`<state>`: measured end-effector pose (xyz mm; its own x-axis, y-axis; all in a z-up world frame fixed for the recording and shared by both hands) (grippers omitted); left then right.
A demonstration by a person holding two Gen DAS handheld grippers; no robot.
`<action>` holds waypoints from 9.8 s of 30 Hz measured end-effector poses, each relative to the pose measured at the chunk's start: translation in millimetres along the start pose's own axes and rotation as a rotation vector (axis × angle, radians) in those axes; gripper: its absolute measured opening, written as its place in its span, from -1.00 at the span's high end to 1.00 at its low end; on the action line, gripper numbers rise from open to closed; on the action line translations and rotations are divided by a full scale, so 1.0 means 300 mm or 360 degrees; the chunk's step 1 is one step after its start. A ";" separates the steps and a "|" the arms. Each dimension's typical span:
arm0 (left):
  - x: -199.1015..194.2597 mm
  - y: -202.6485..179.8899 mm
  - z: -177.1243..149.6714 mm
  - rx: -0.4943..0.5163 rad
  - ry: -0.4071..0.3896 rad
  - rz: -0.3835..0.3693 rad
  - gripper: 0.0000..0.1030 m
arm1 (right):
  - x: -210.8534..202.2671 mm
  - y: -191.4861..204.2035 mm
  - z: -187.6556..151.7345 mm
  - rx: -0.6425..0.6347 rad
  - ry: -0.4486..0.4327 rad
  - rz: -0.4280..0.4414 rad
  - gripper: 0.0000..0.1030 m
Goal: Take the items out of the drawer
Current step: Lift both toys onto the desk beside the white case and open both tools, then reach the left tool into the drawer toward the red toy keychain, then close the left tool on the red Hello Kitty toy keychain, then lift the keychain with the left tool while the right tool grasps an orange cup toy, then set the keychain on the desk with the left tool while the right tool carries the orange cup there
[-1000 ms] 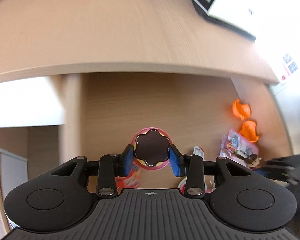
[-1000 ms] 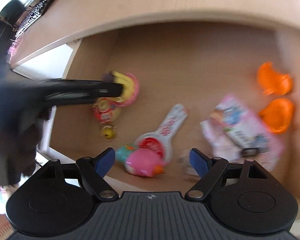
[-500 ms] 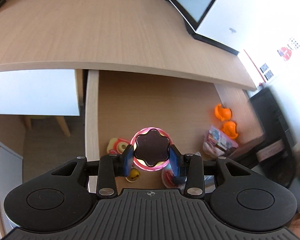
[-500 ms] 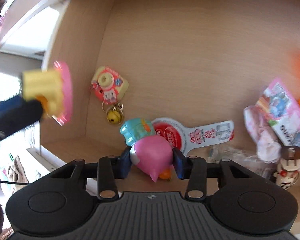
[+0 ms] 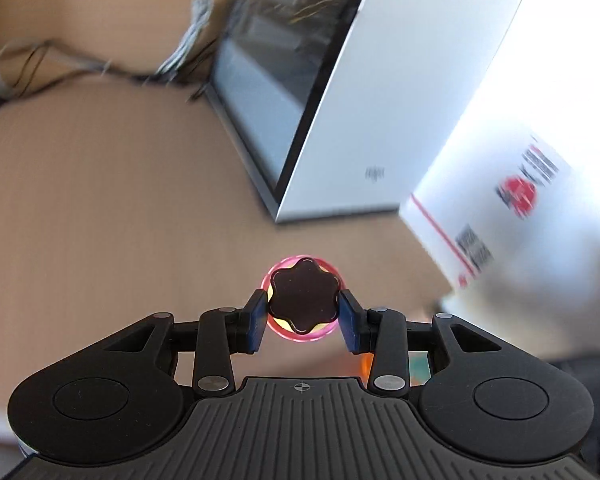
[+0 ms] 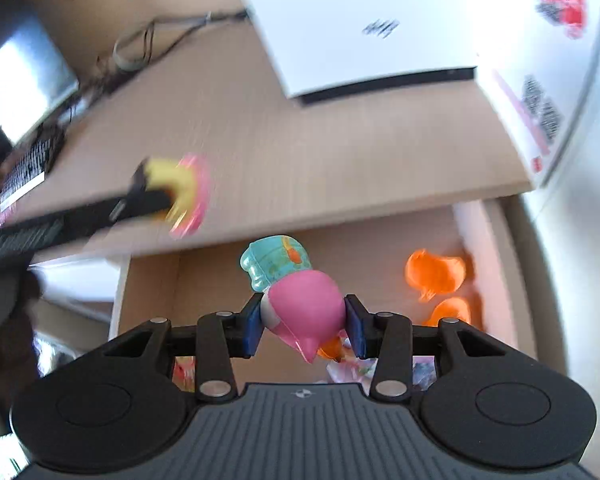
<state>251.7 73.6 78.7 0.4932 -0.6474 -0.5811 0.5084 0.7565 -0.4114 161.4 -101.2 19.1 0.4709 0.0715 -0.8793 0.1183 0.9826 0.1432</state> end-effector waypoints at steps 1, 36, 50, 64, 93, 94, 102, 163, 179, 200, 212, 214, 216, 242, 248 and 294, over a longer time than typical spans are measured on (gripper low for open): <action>0.049 0.001 0.027 0.0006 -0.0009 0.0019 0.19 | 0.000 -0.021 0.013 0.0030 -0.0010 0.0001 0.20; -0.112 0.114 -0.328 -0.0219 0.0354 0.0302 0.18 | 0.237 0.121 0.271 -0.0461 -0.0726 -0.0453 0.01; -0.158 -0.002 -0.431 -0.0082 0.0426 0.0271 0.18 | -0.012 0.095 -0.098 -0.0309 -0.0813 -0.0325 -0.43; -0.159 0.090 -0.465 -0.0237 0.0707 0.0291 0.36 | 0.054 0.129 -0.336 -0.0542 -0.0281 -0.0237 -0.42; 0.123 0.125 -0.501 -0.0113 0.1052 0.0742 0.43 | 0.125 -0.030 -0.253 -0.0366 -0.0212 -0.0345 -0.42; 0.130 0.132 -0.497 -0.0132 0.1053 0.0754 0.43 | 0.128 -0.035 -0.248 -0.0353 -0.0213 -0.0344 -0.42; 0.217 0.116 -0.490 -0.0054 0.1127 0.0781 -0.04 | 0.133 -0.065 -0.219 -0.0301 -0.0249 -0.0368 -0.42; 0.401 0.055 -0.433 -0.0132 0.0577 0.0005 0.80 | 0.178 -0.123 -0.198 -0.0227 -0.0228 -0.0400 -0.42; 0.436 -0.064 -0.528 0.0541 0.0829 0.0015 -0.16 | 0.187 -0.148 -0.185 -0.0195 -0.0236 -0.0422 -0.42; 0.409 0.047 -0.416 0.0348 0.0499 0.0256 0.03 | 0.196 -0.132 -0.190 -0.0226 -0.0225 -0.0396 -0.42; 0.429 0.081 -0.438 0.0272 0.0575 0.0245 -0.10 | 0.202 -0.123 -0.202 -0.0241 -0.0201 -0.0376 -0.42; 0.418 0.079 -0.439 0.0267 0.0586 0.0211 0.01 | 0.203 -0.119 -0.204 -0.0261 -0.0211 -0.0388 -0.42; 0.404 0.087 -0.431 0.0183 0.0635 0.0216 0.03 | 0.205 -0.114 -0.206 -0.0298 -0.0235 -0.0439 -0.42; -0.221 0.010 -0.460 -0.0282 0.0228 0.0155 0.05 | 0.592 -0.116 0.005 0.0476 0.0260 -0.0808 -0.07; -0.262 0.001 -0.458 -0.0267 0.0196 0.0147 0.05 | 0.598 -0.103 0.036 0.0320 0.0137 -0.0861 0.68; 0.245 0.033 -0.024 0.0065 0.0049 0.0289 0.03 | -0.012 -0.028 -0.063 -0.0224 -0.0493 -0.0330 0.79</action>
<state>287.9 34.2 27.0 0.5580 -0.4969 -0.6646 0.4416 0.8559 -0.2691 142.2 -106.4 12.5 0.6934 -0.1649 -0.7014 0.1278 0.9862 -0.1055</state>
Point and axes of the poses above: each gripper's, at about its wrist camera, not at the fingertips, and x roughly the way its jaws point, y to its left, z to its top, the point moved 1 cm from there along x, roughly the way its jaws point, and after that the axes turned 11 degrees about -z, right-handed, at the moved point
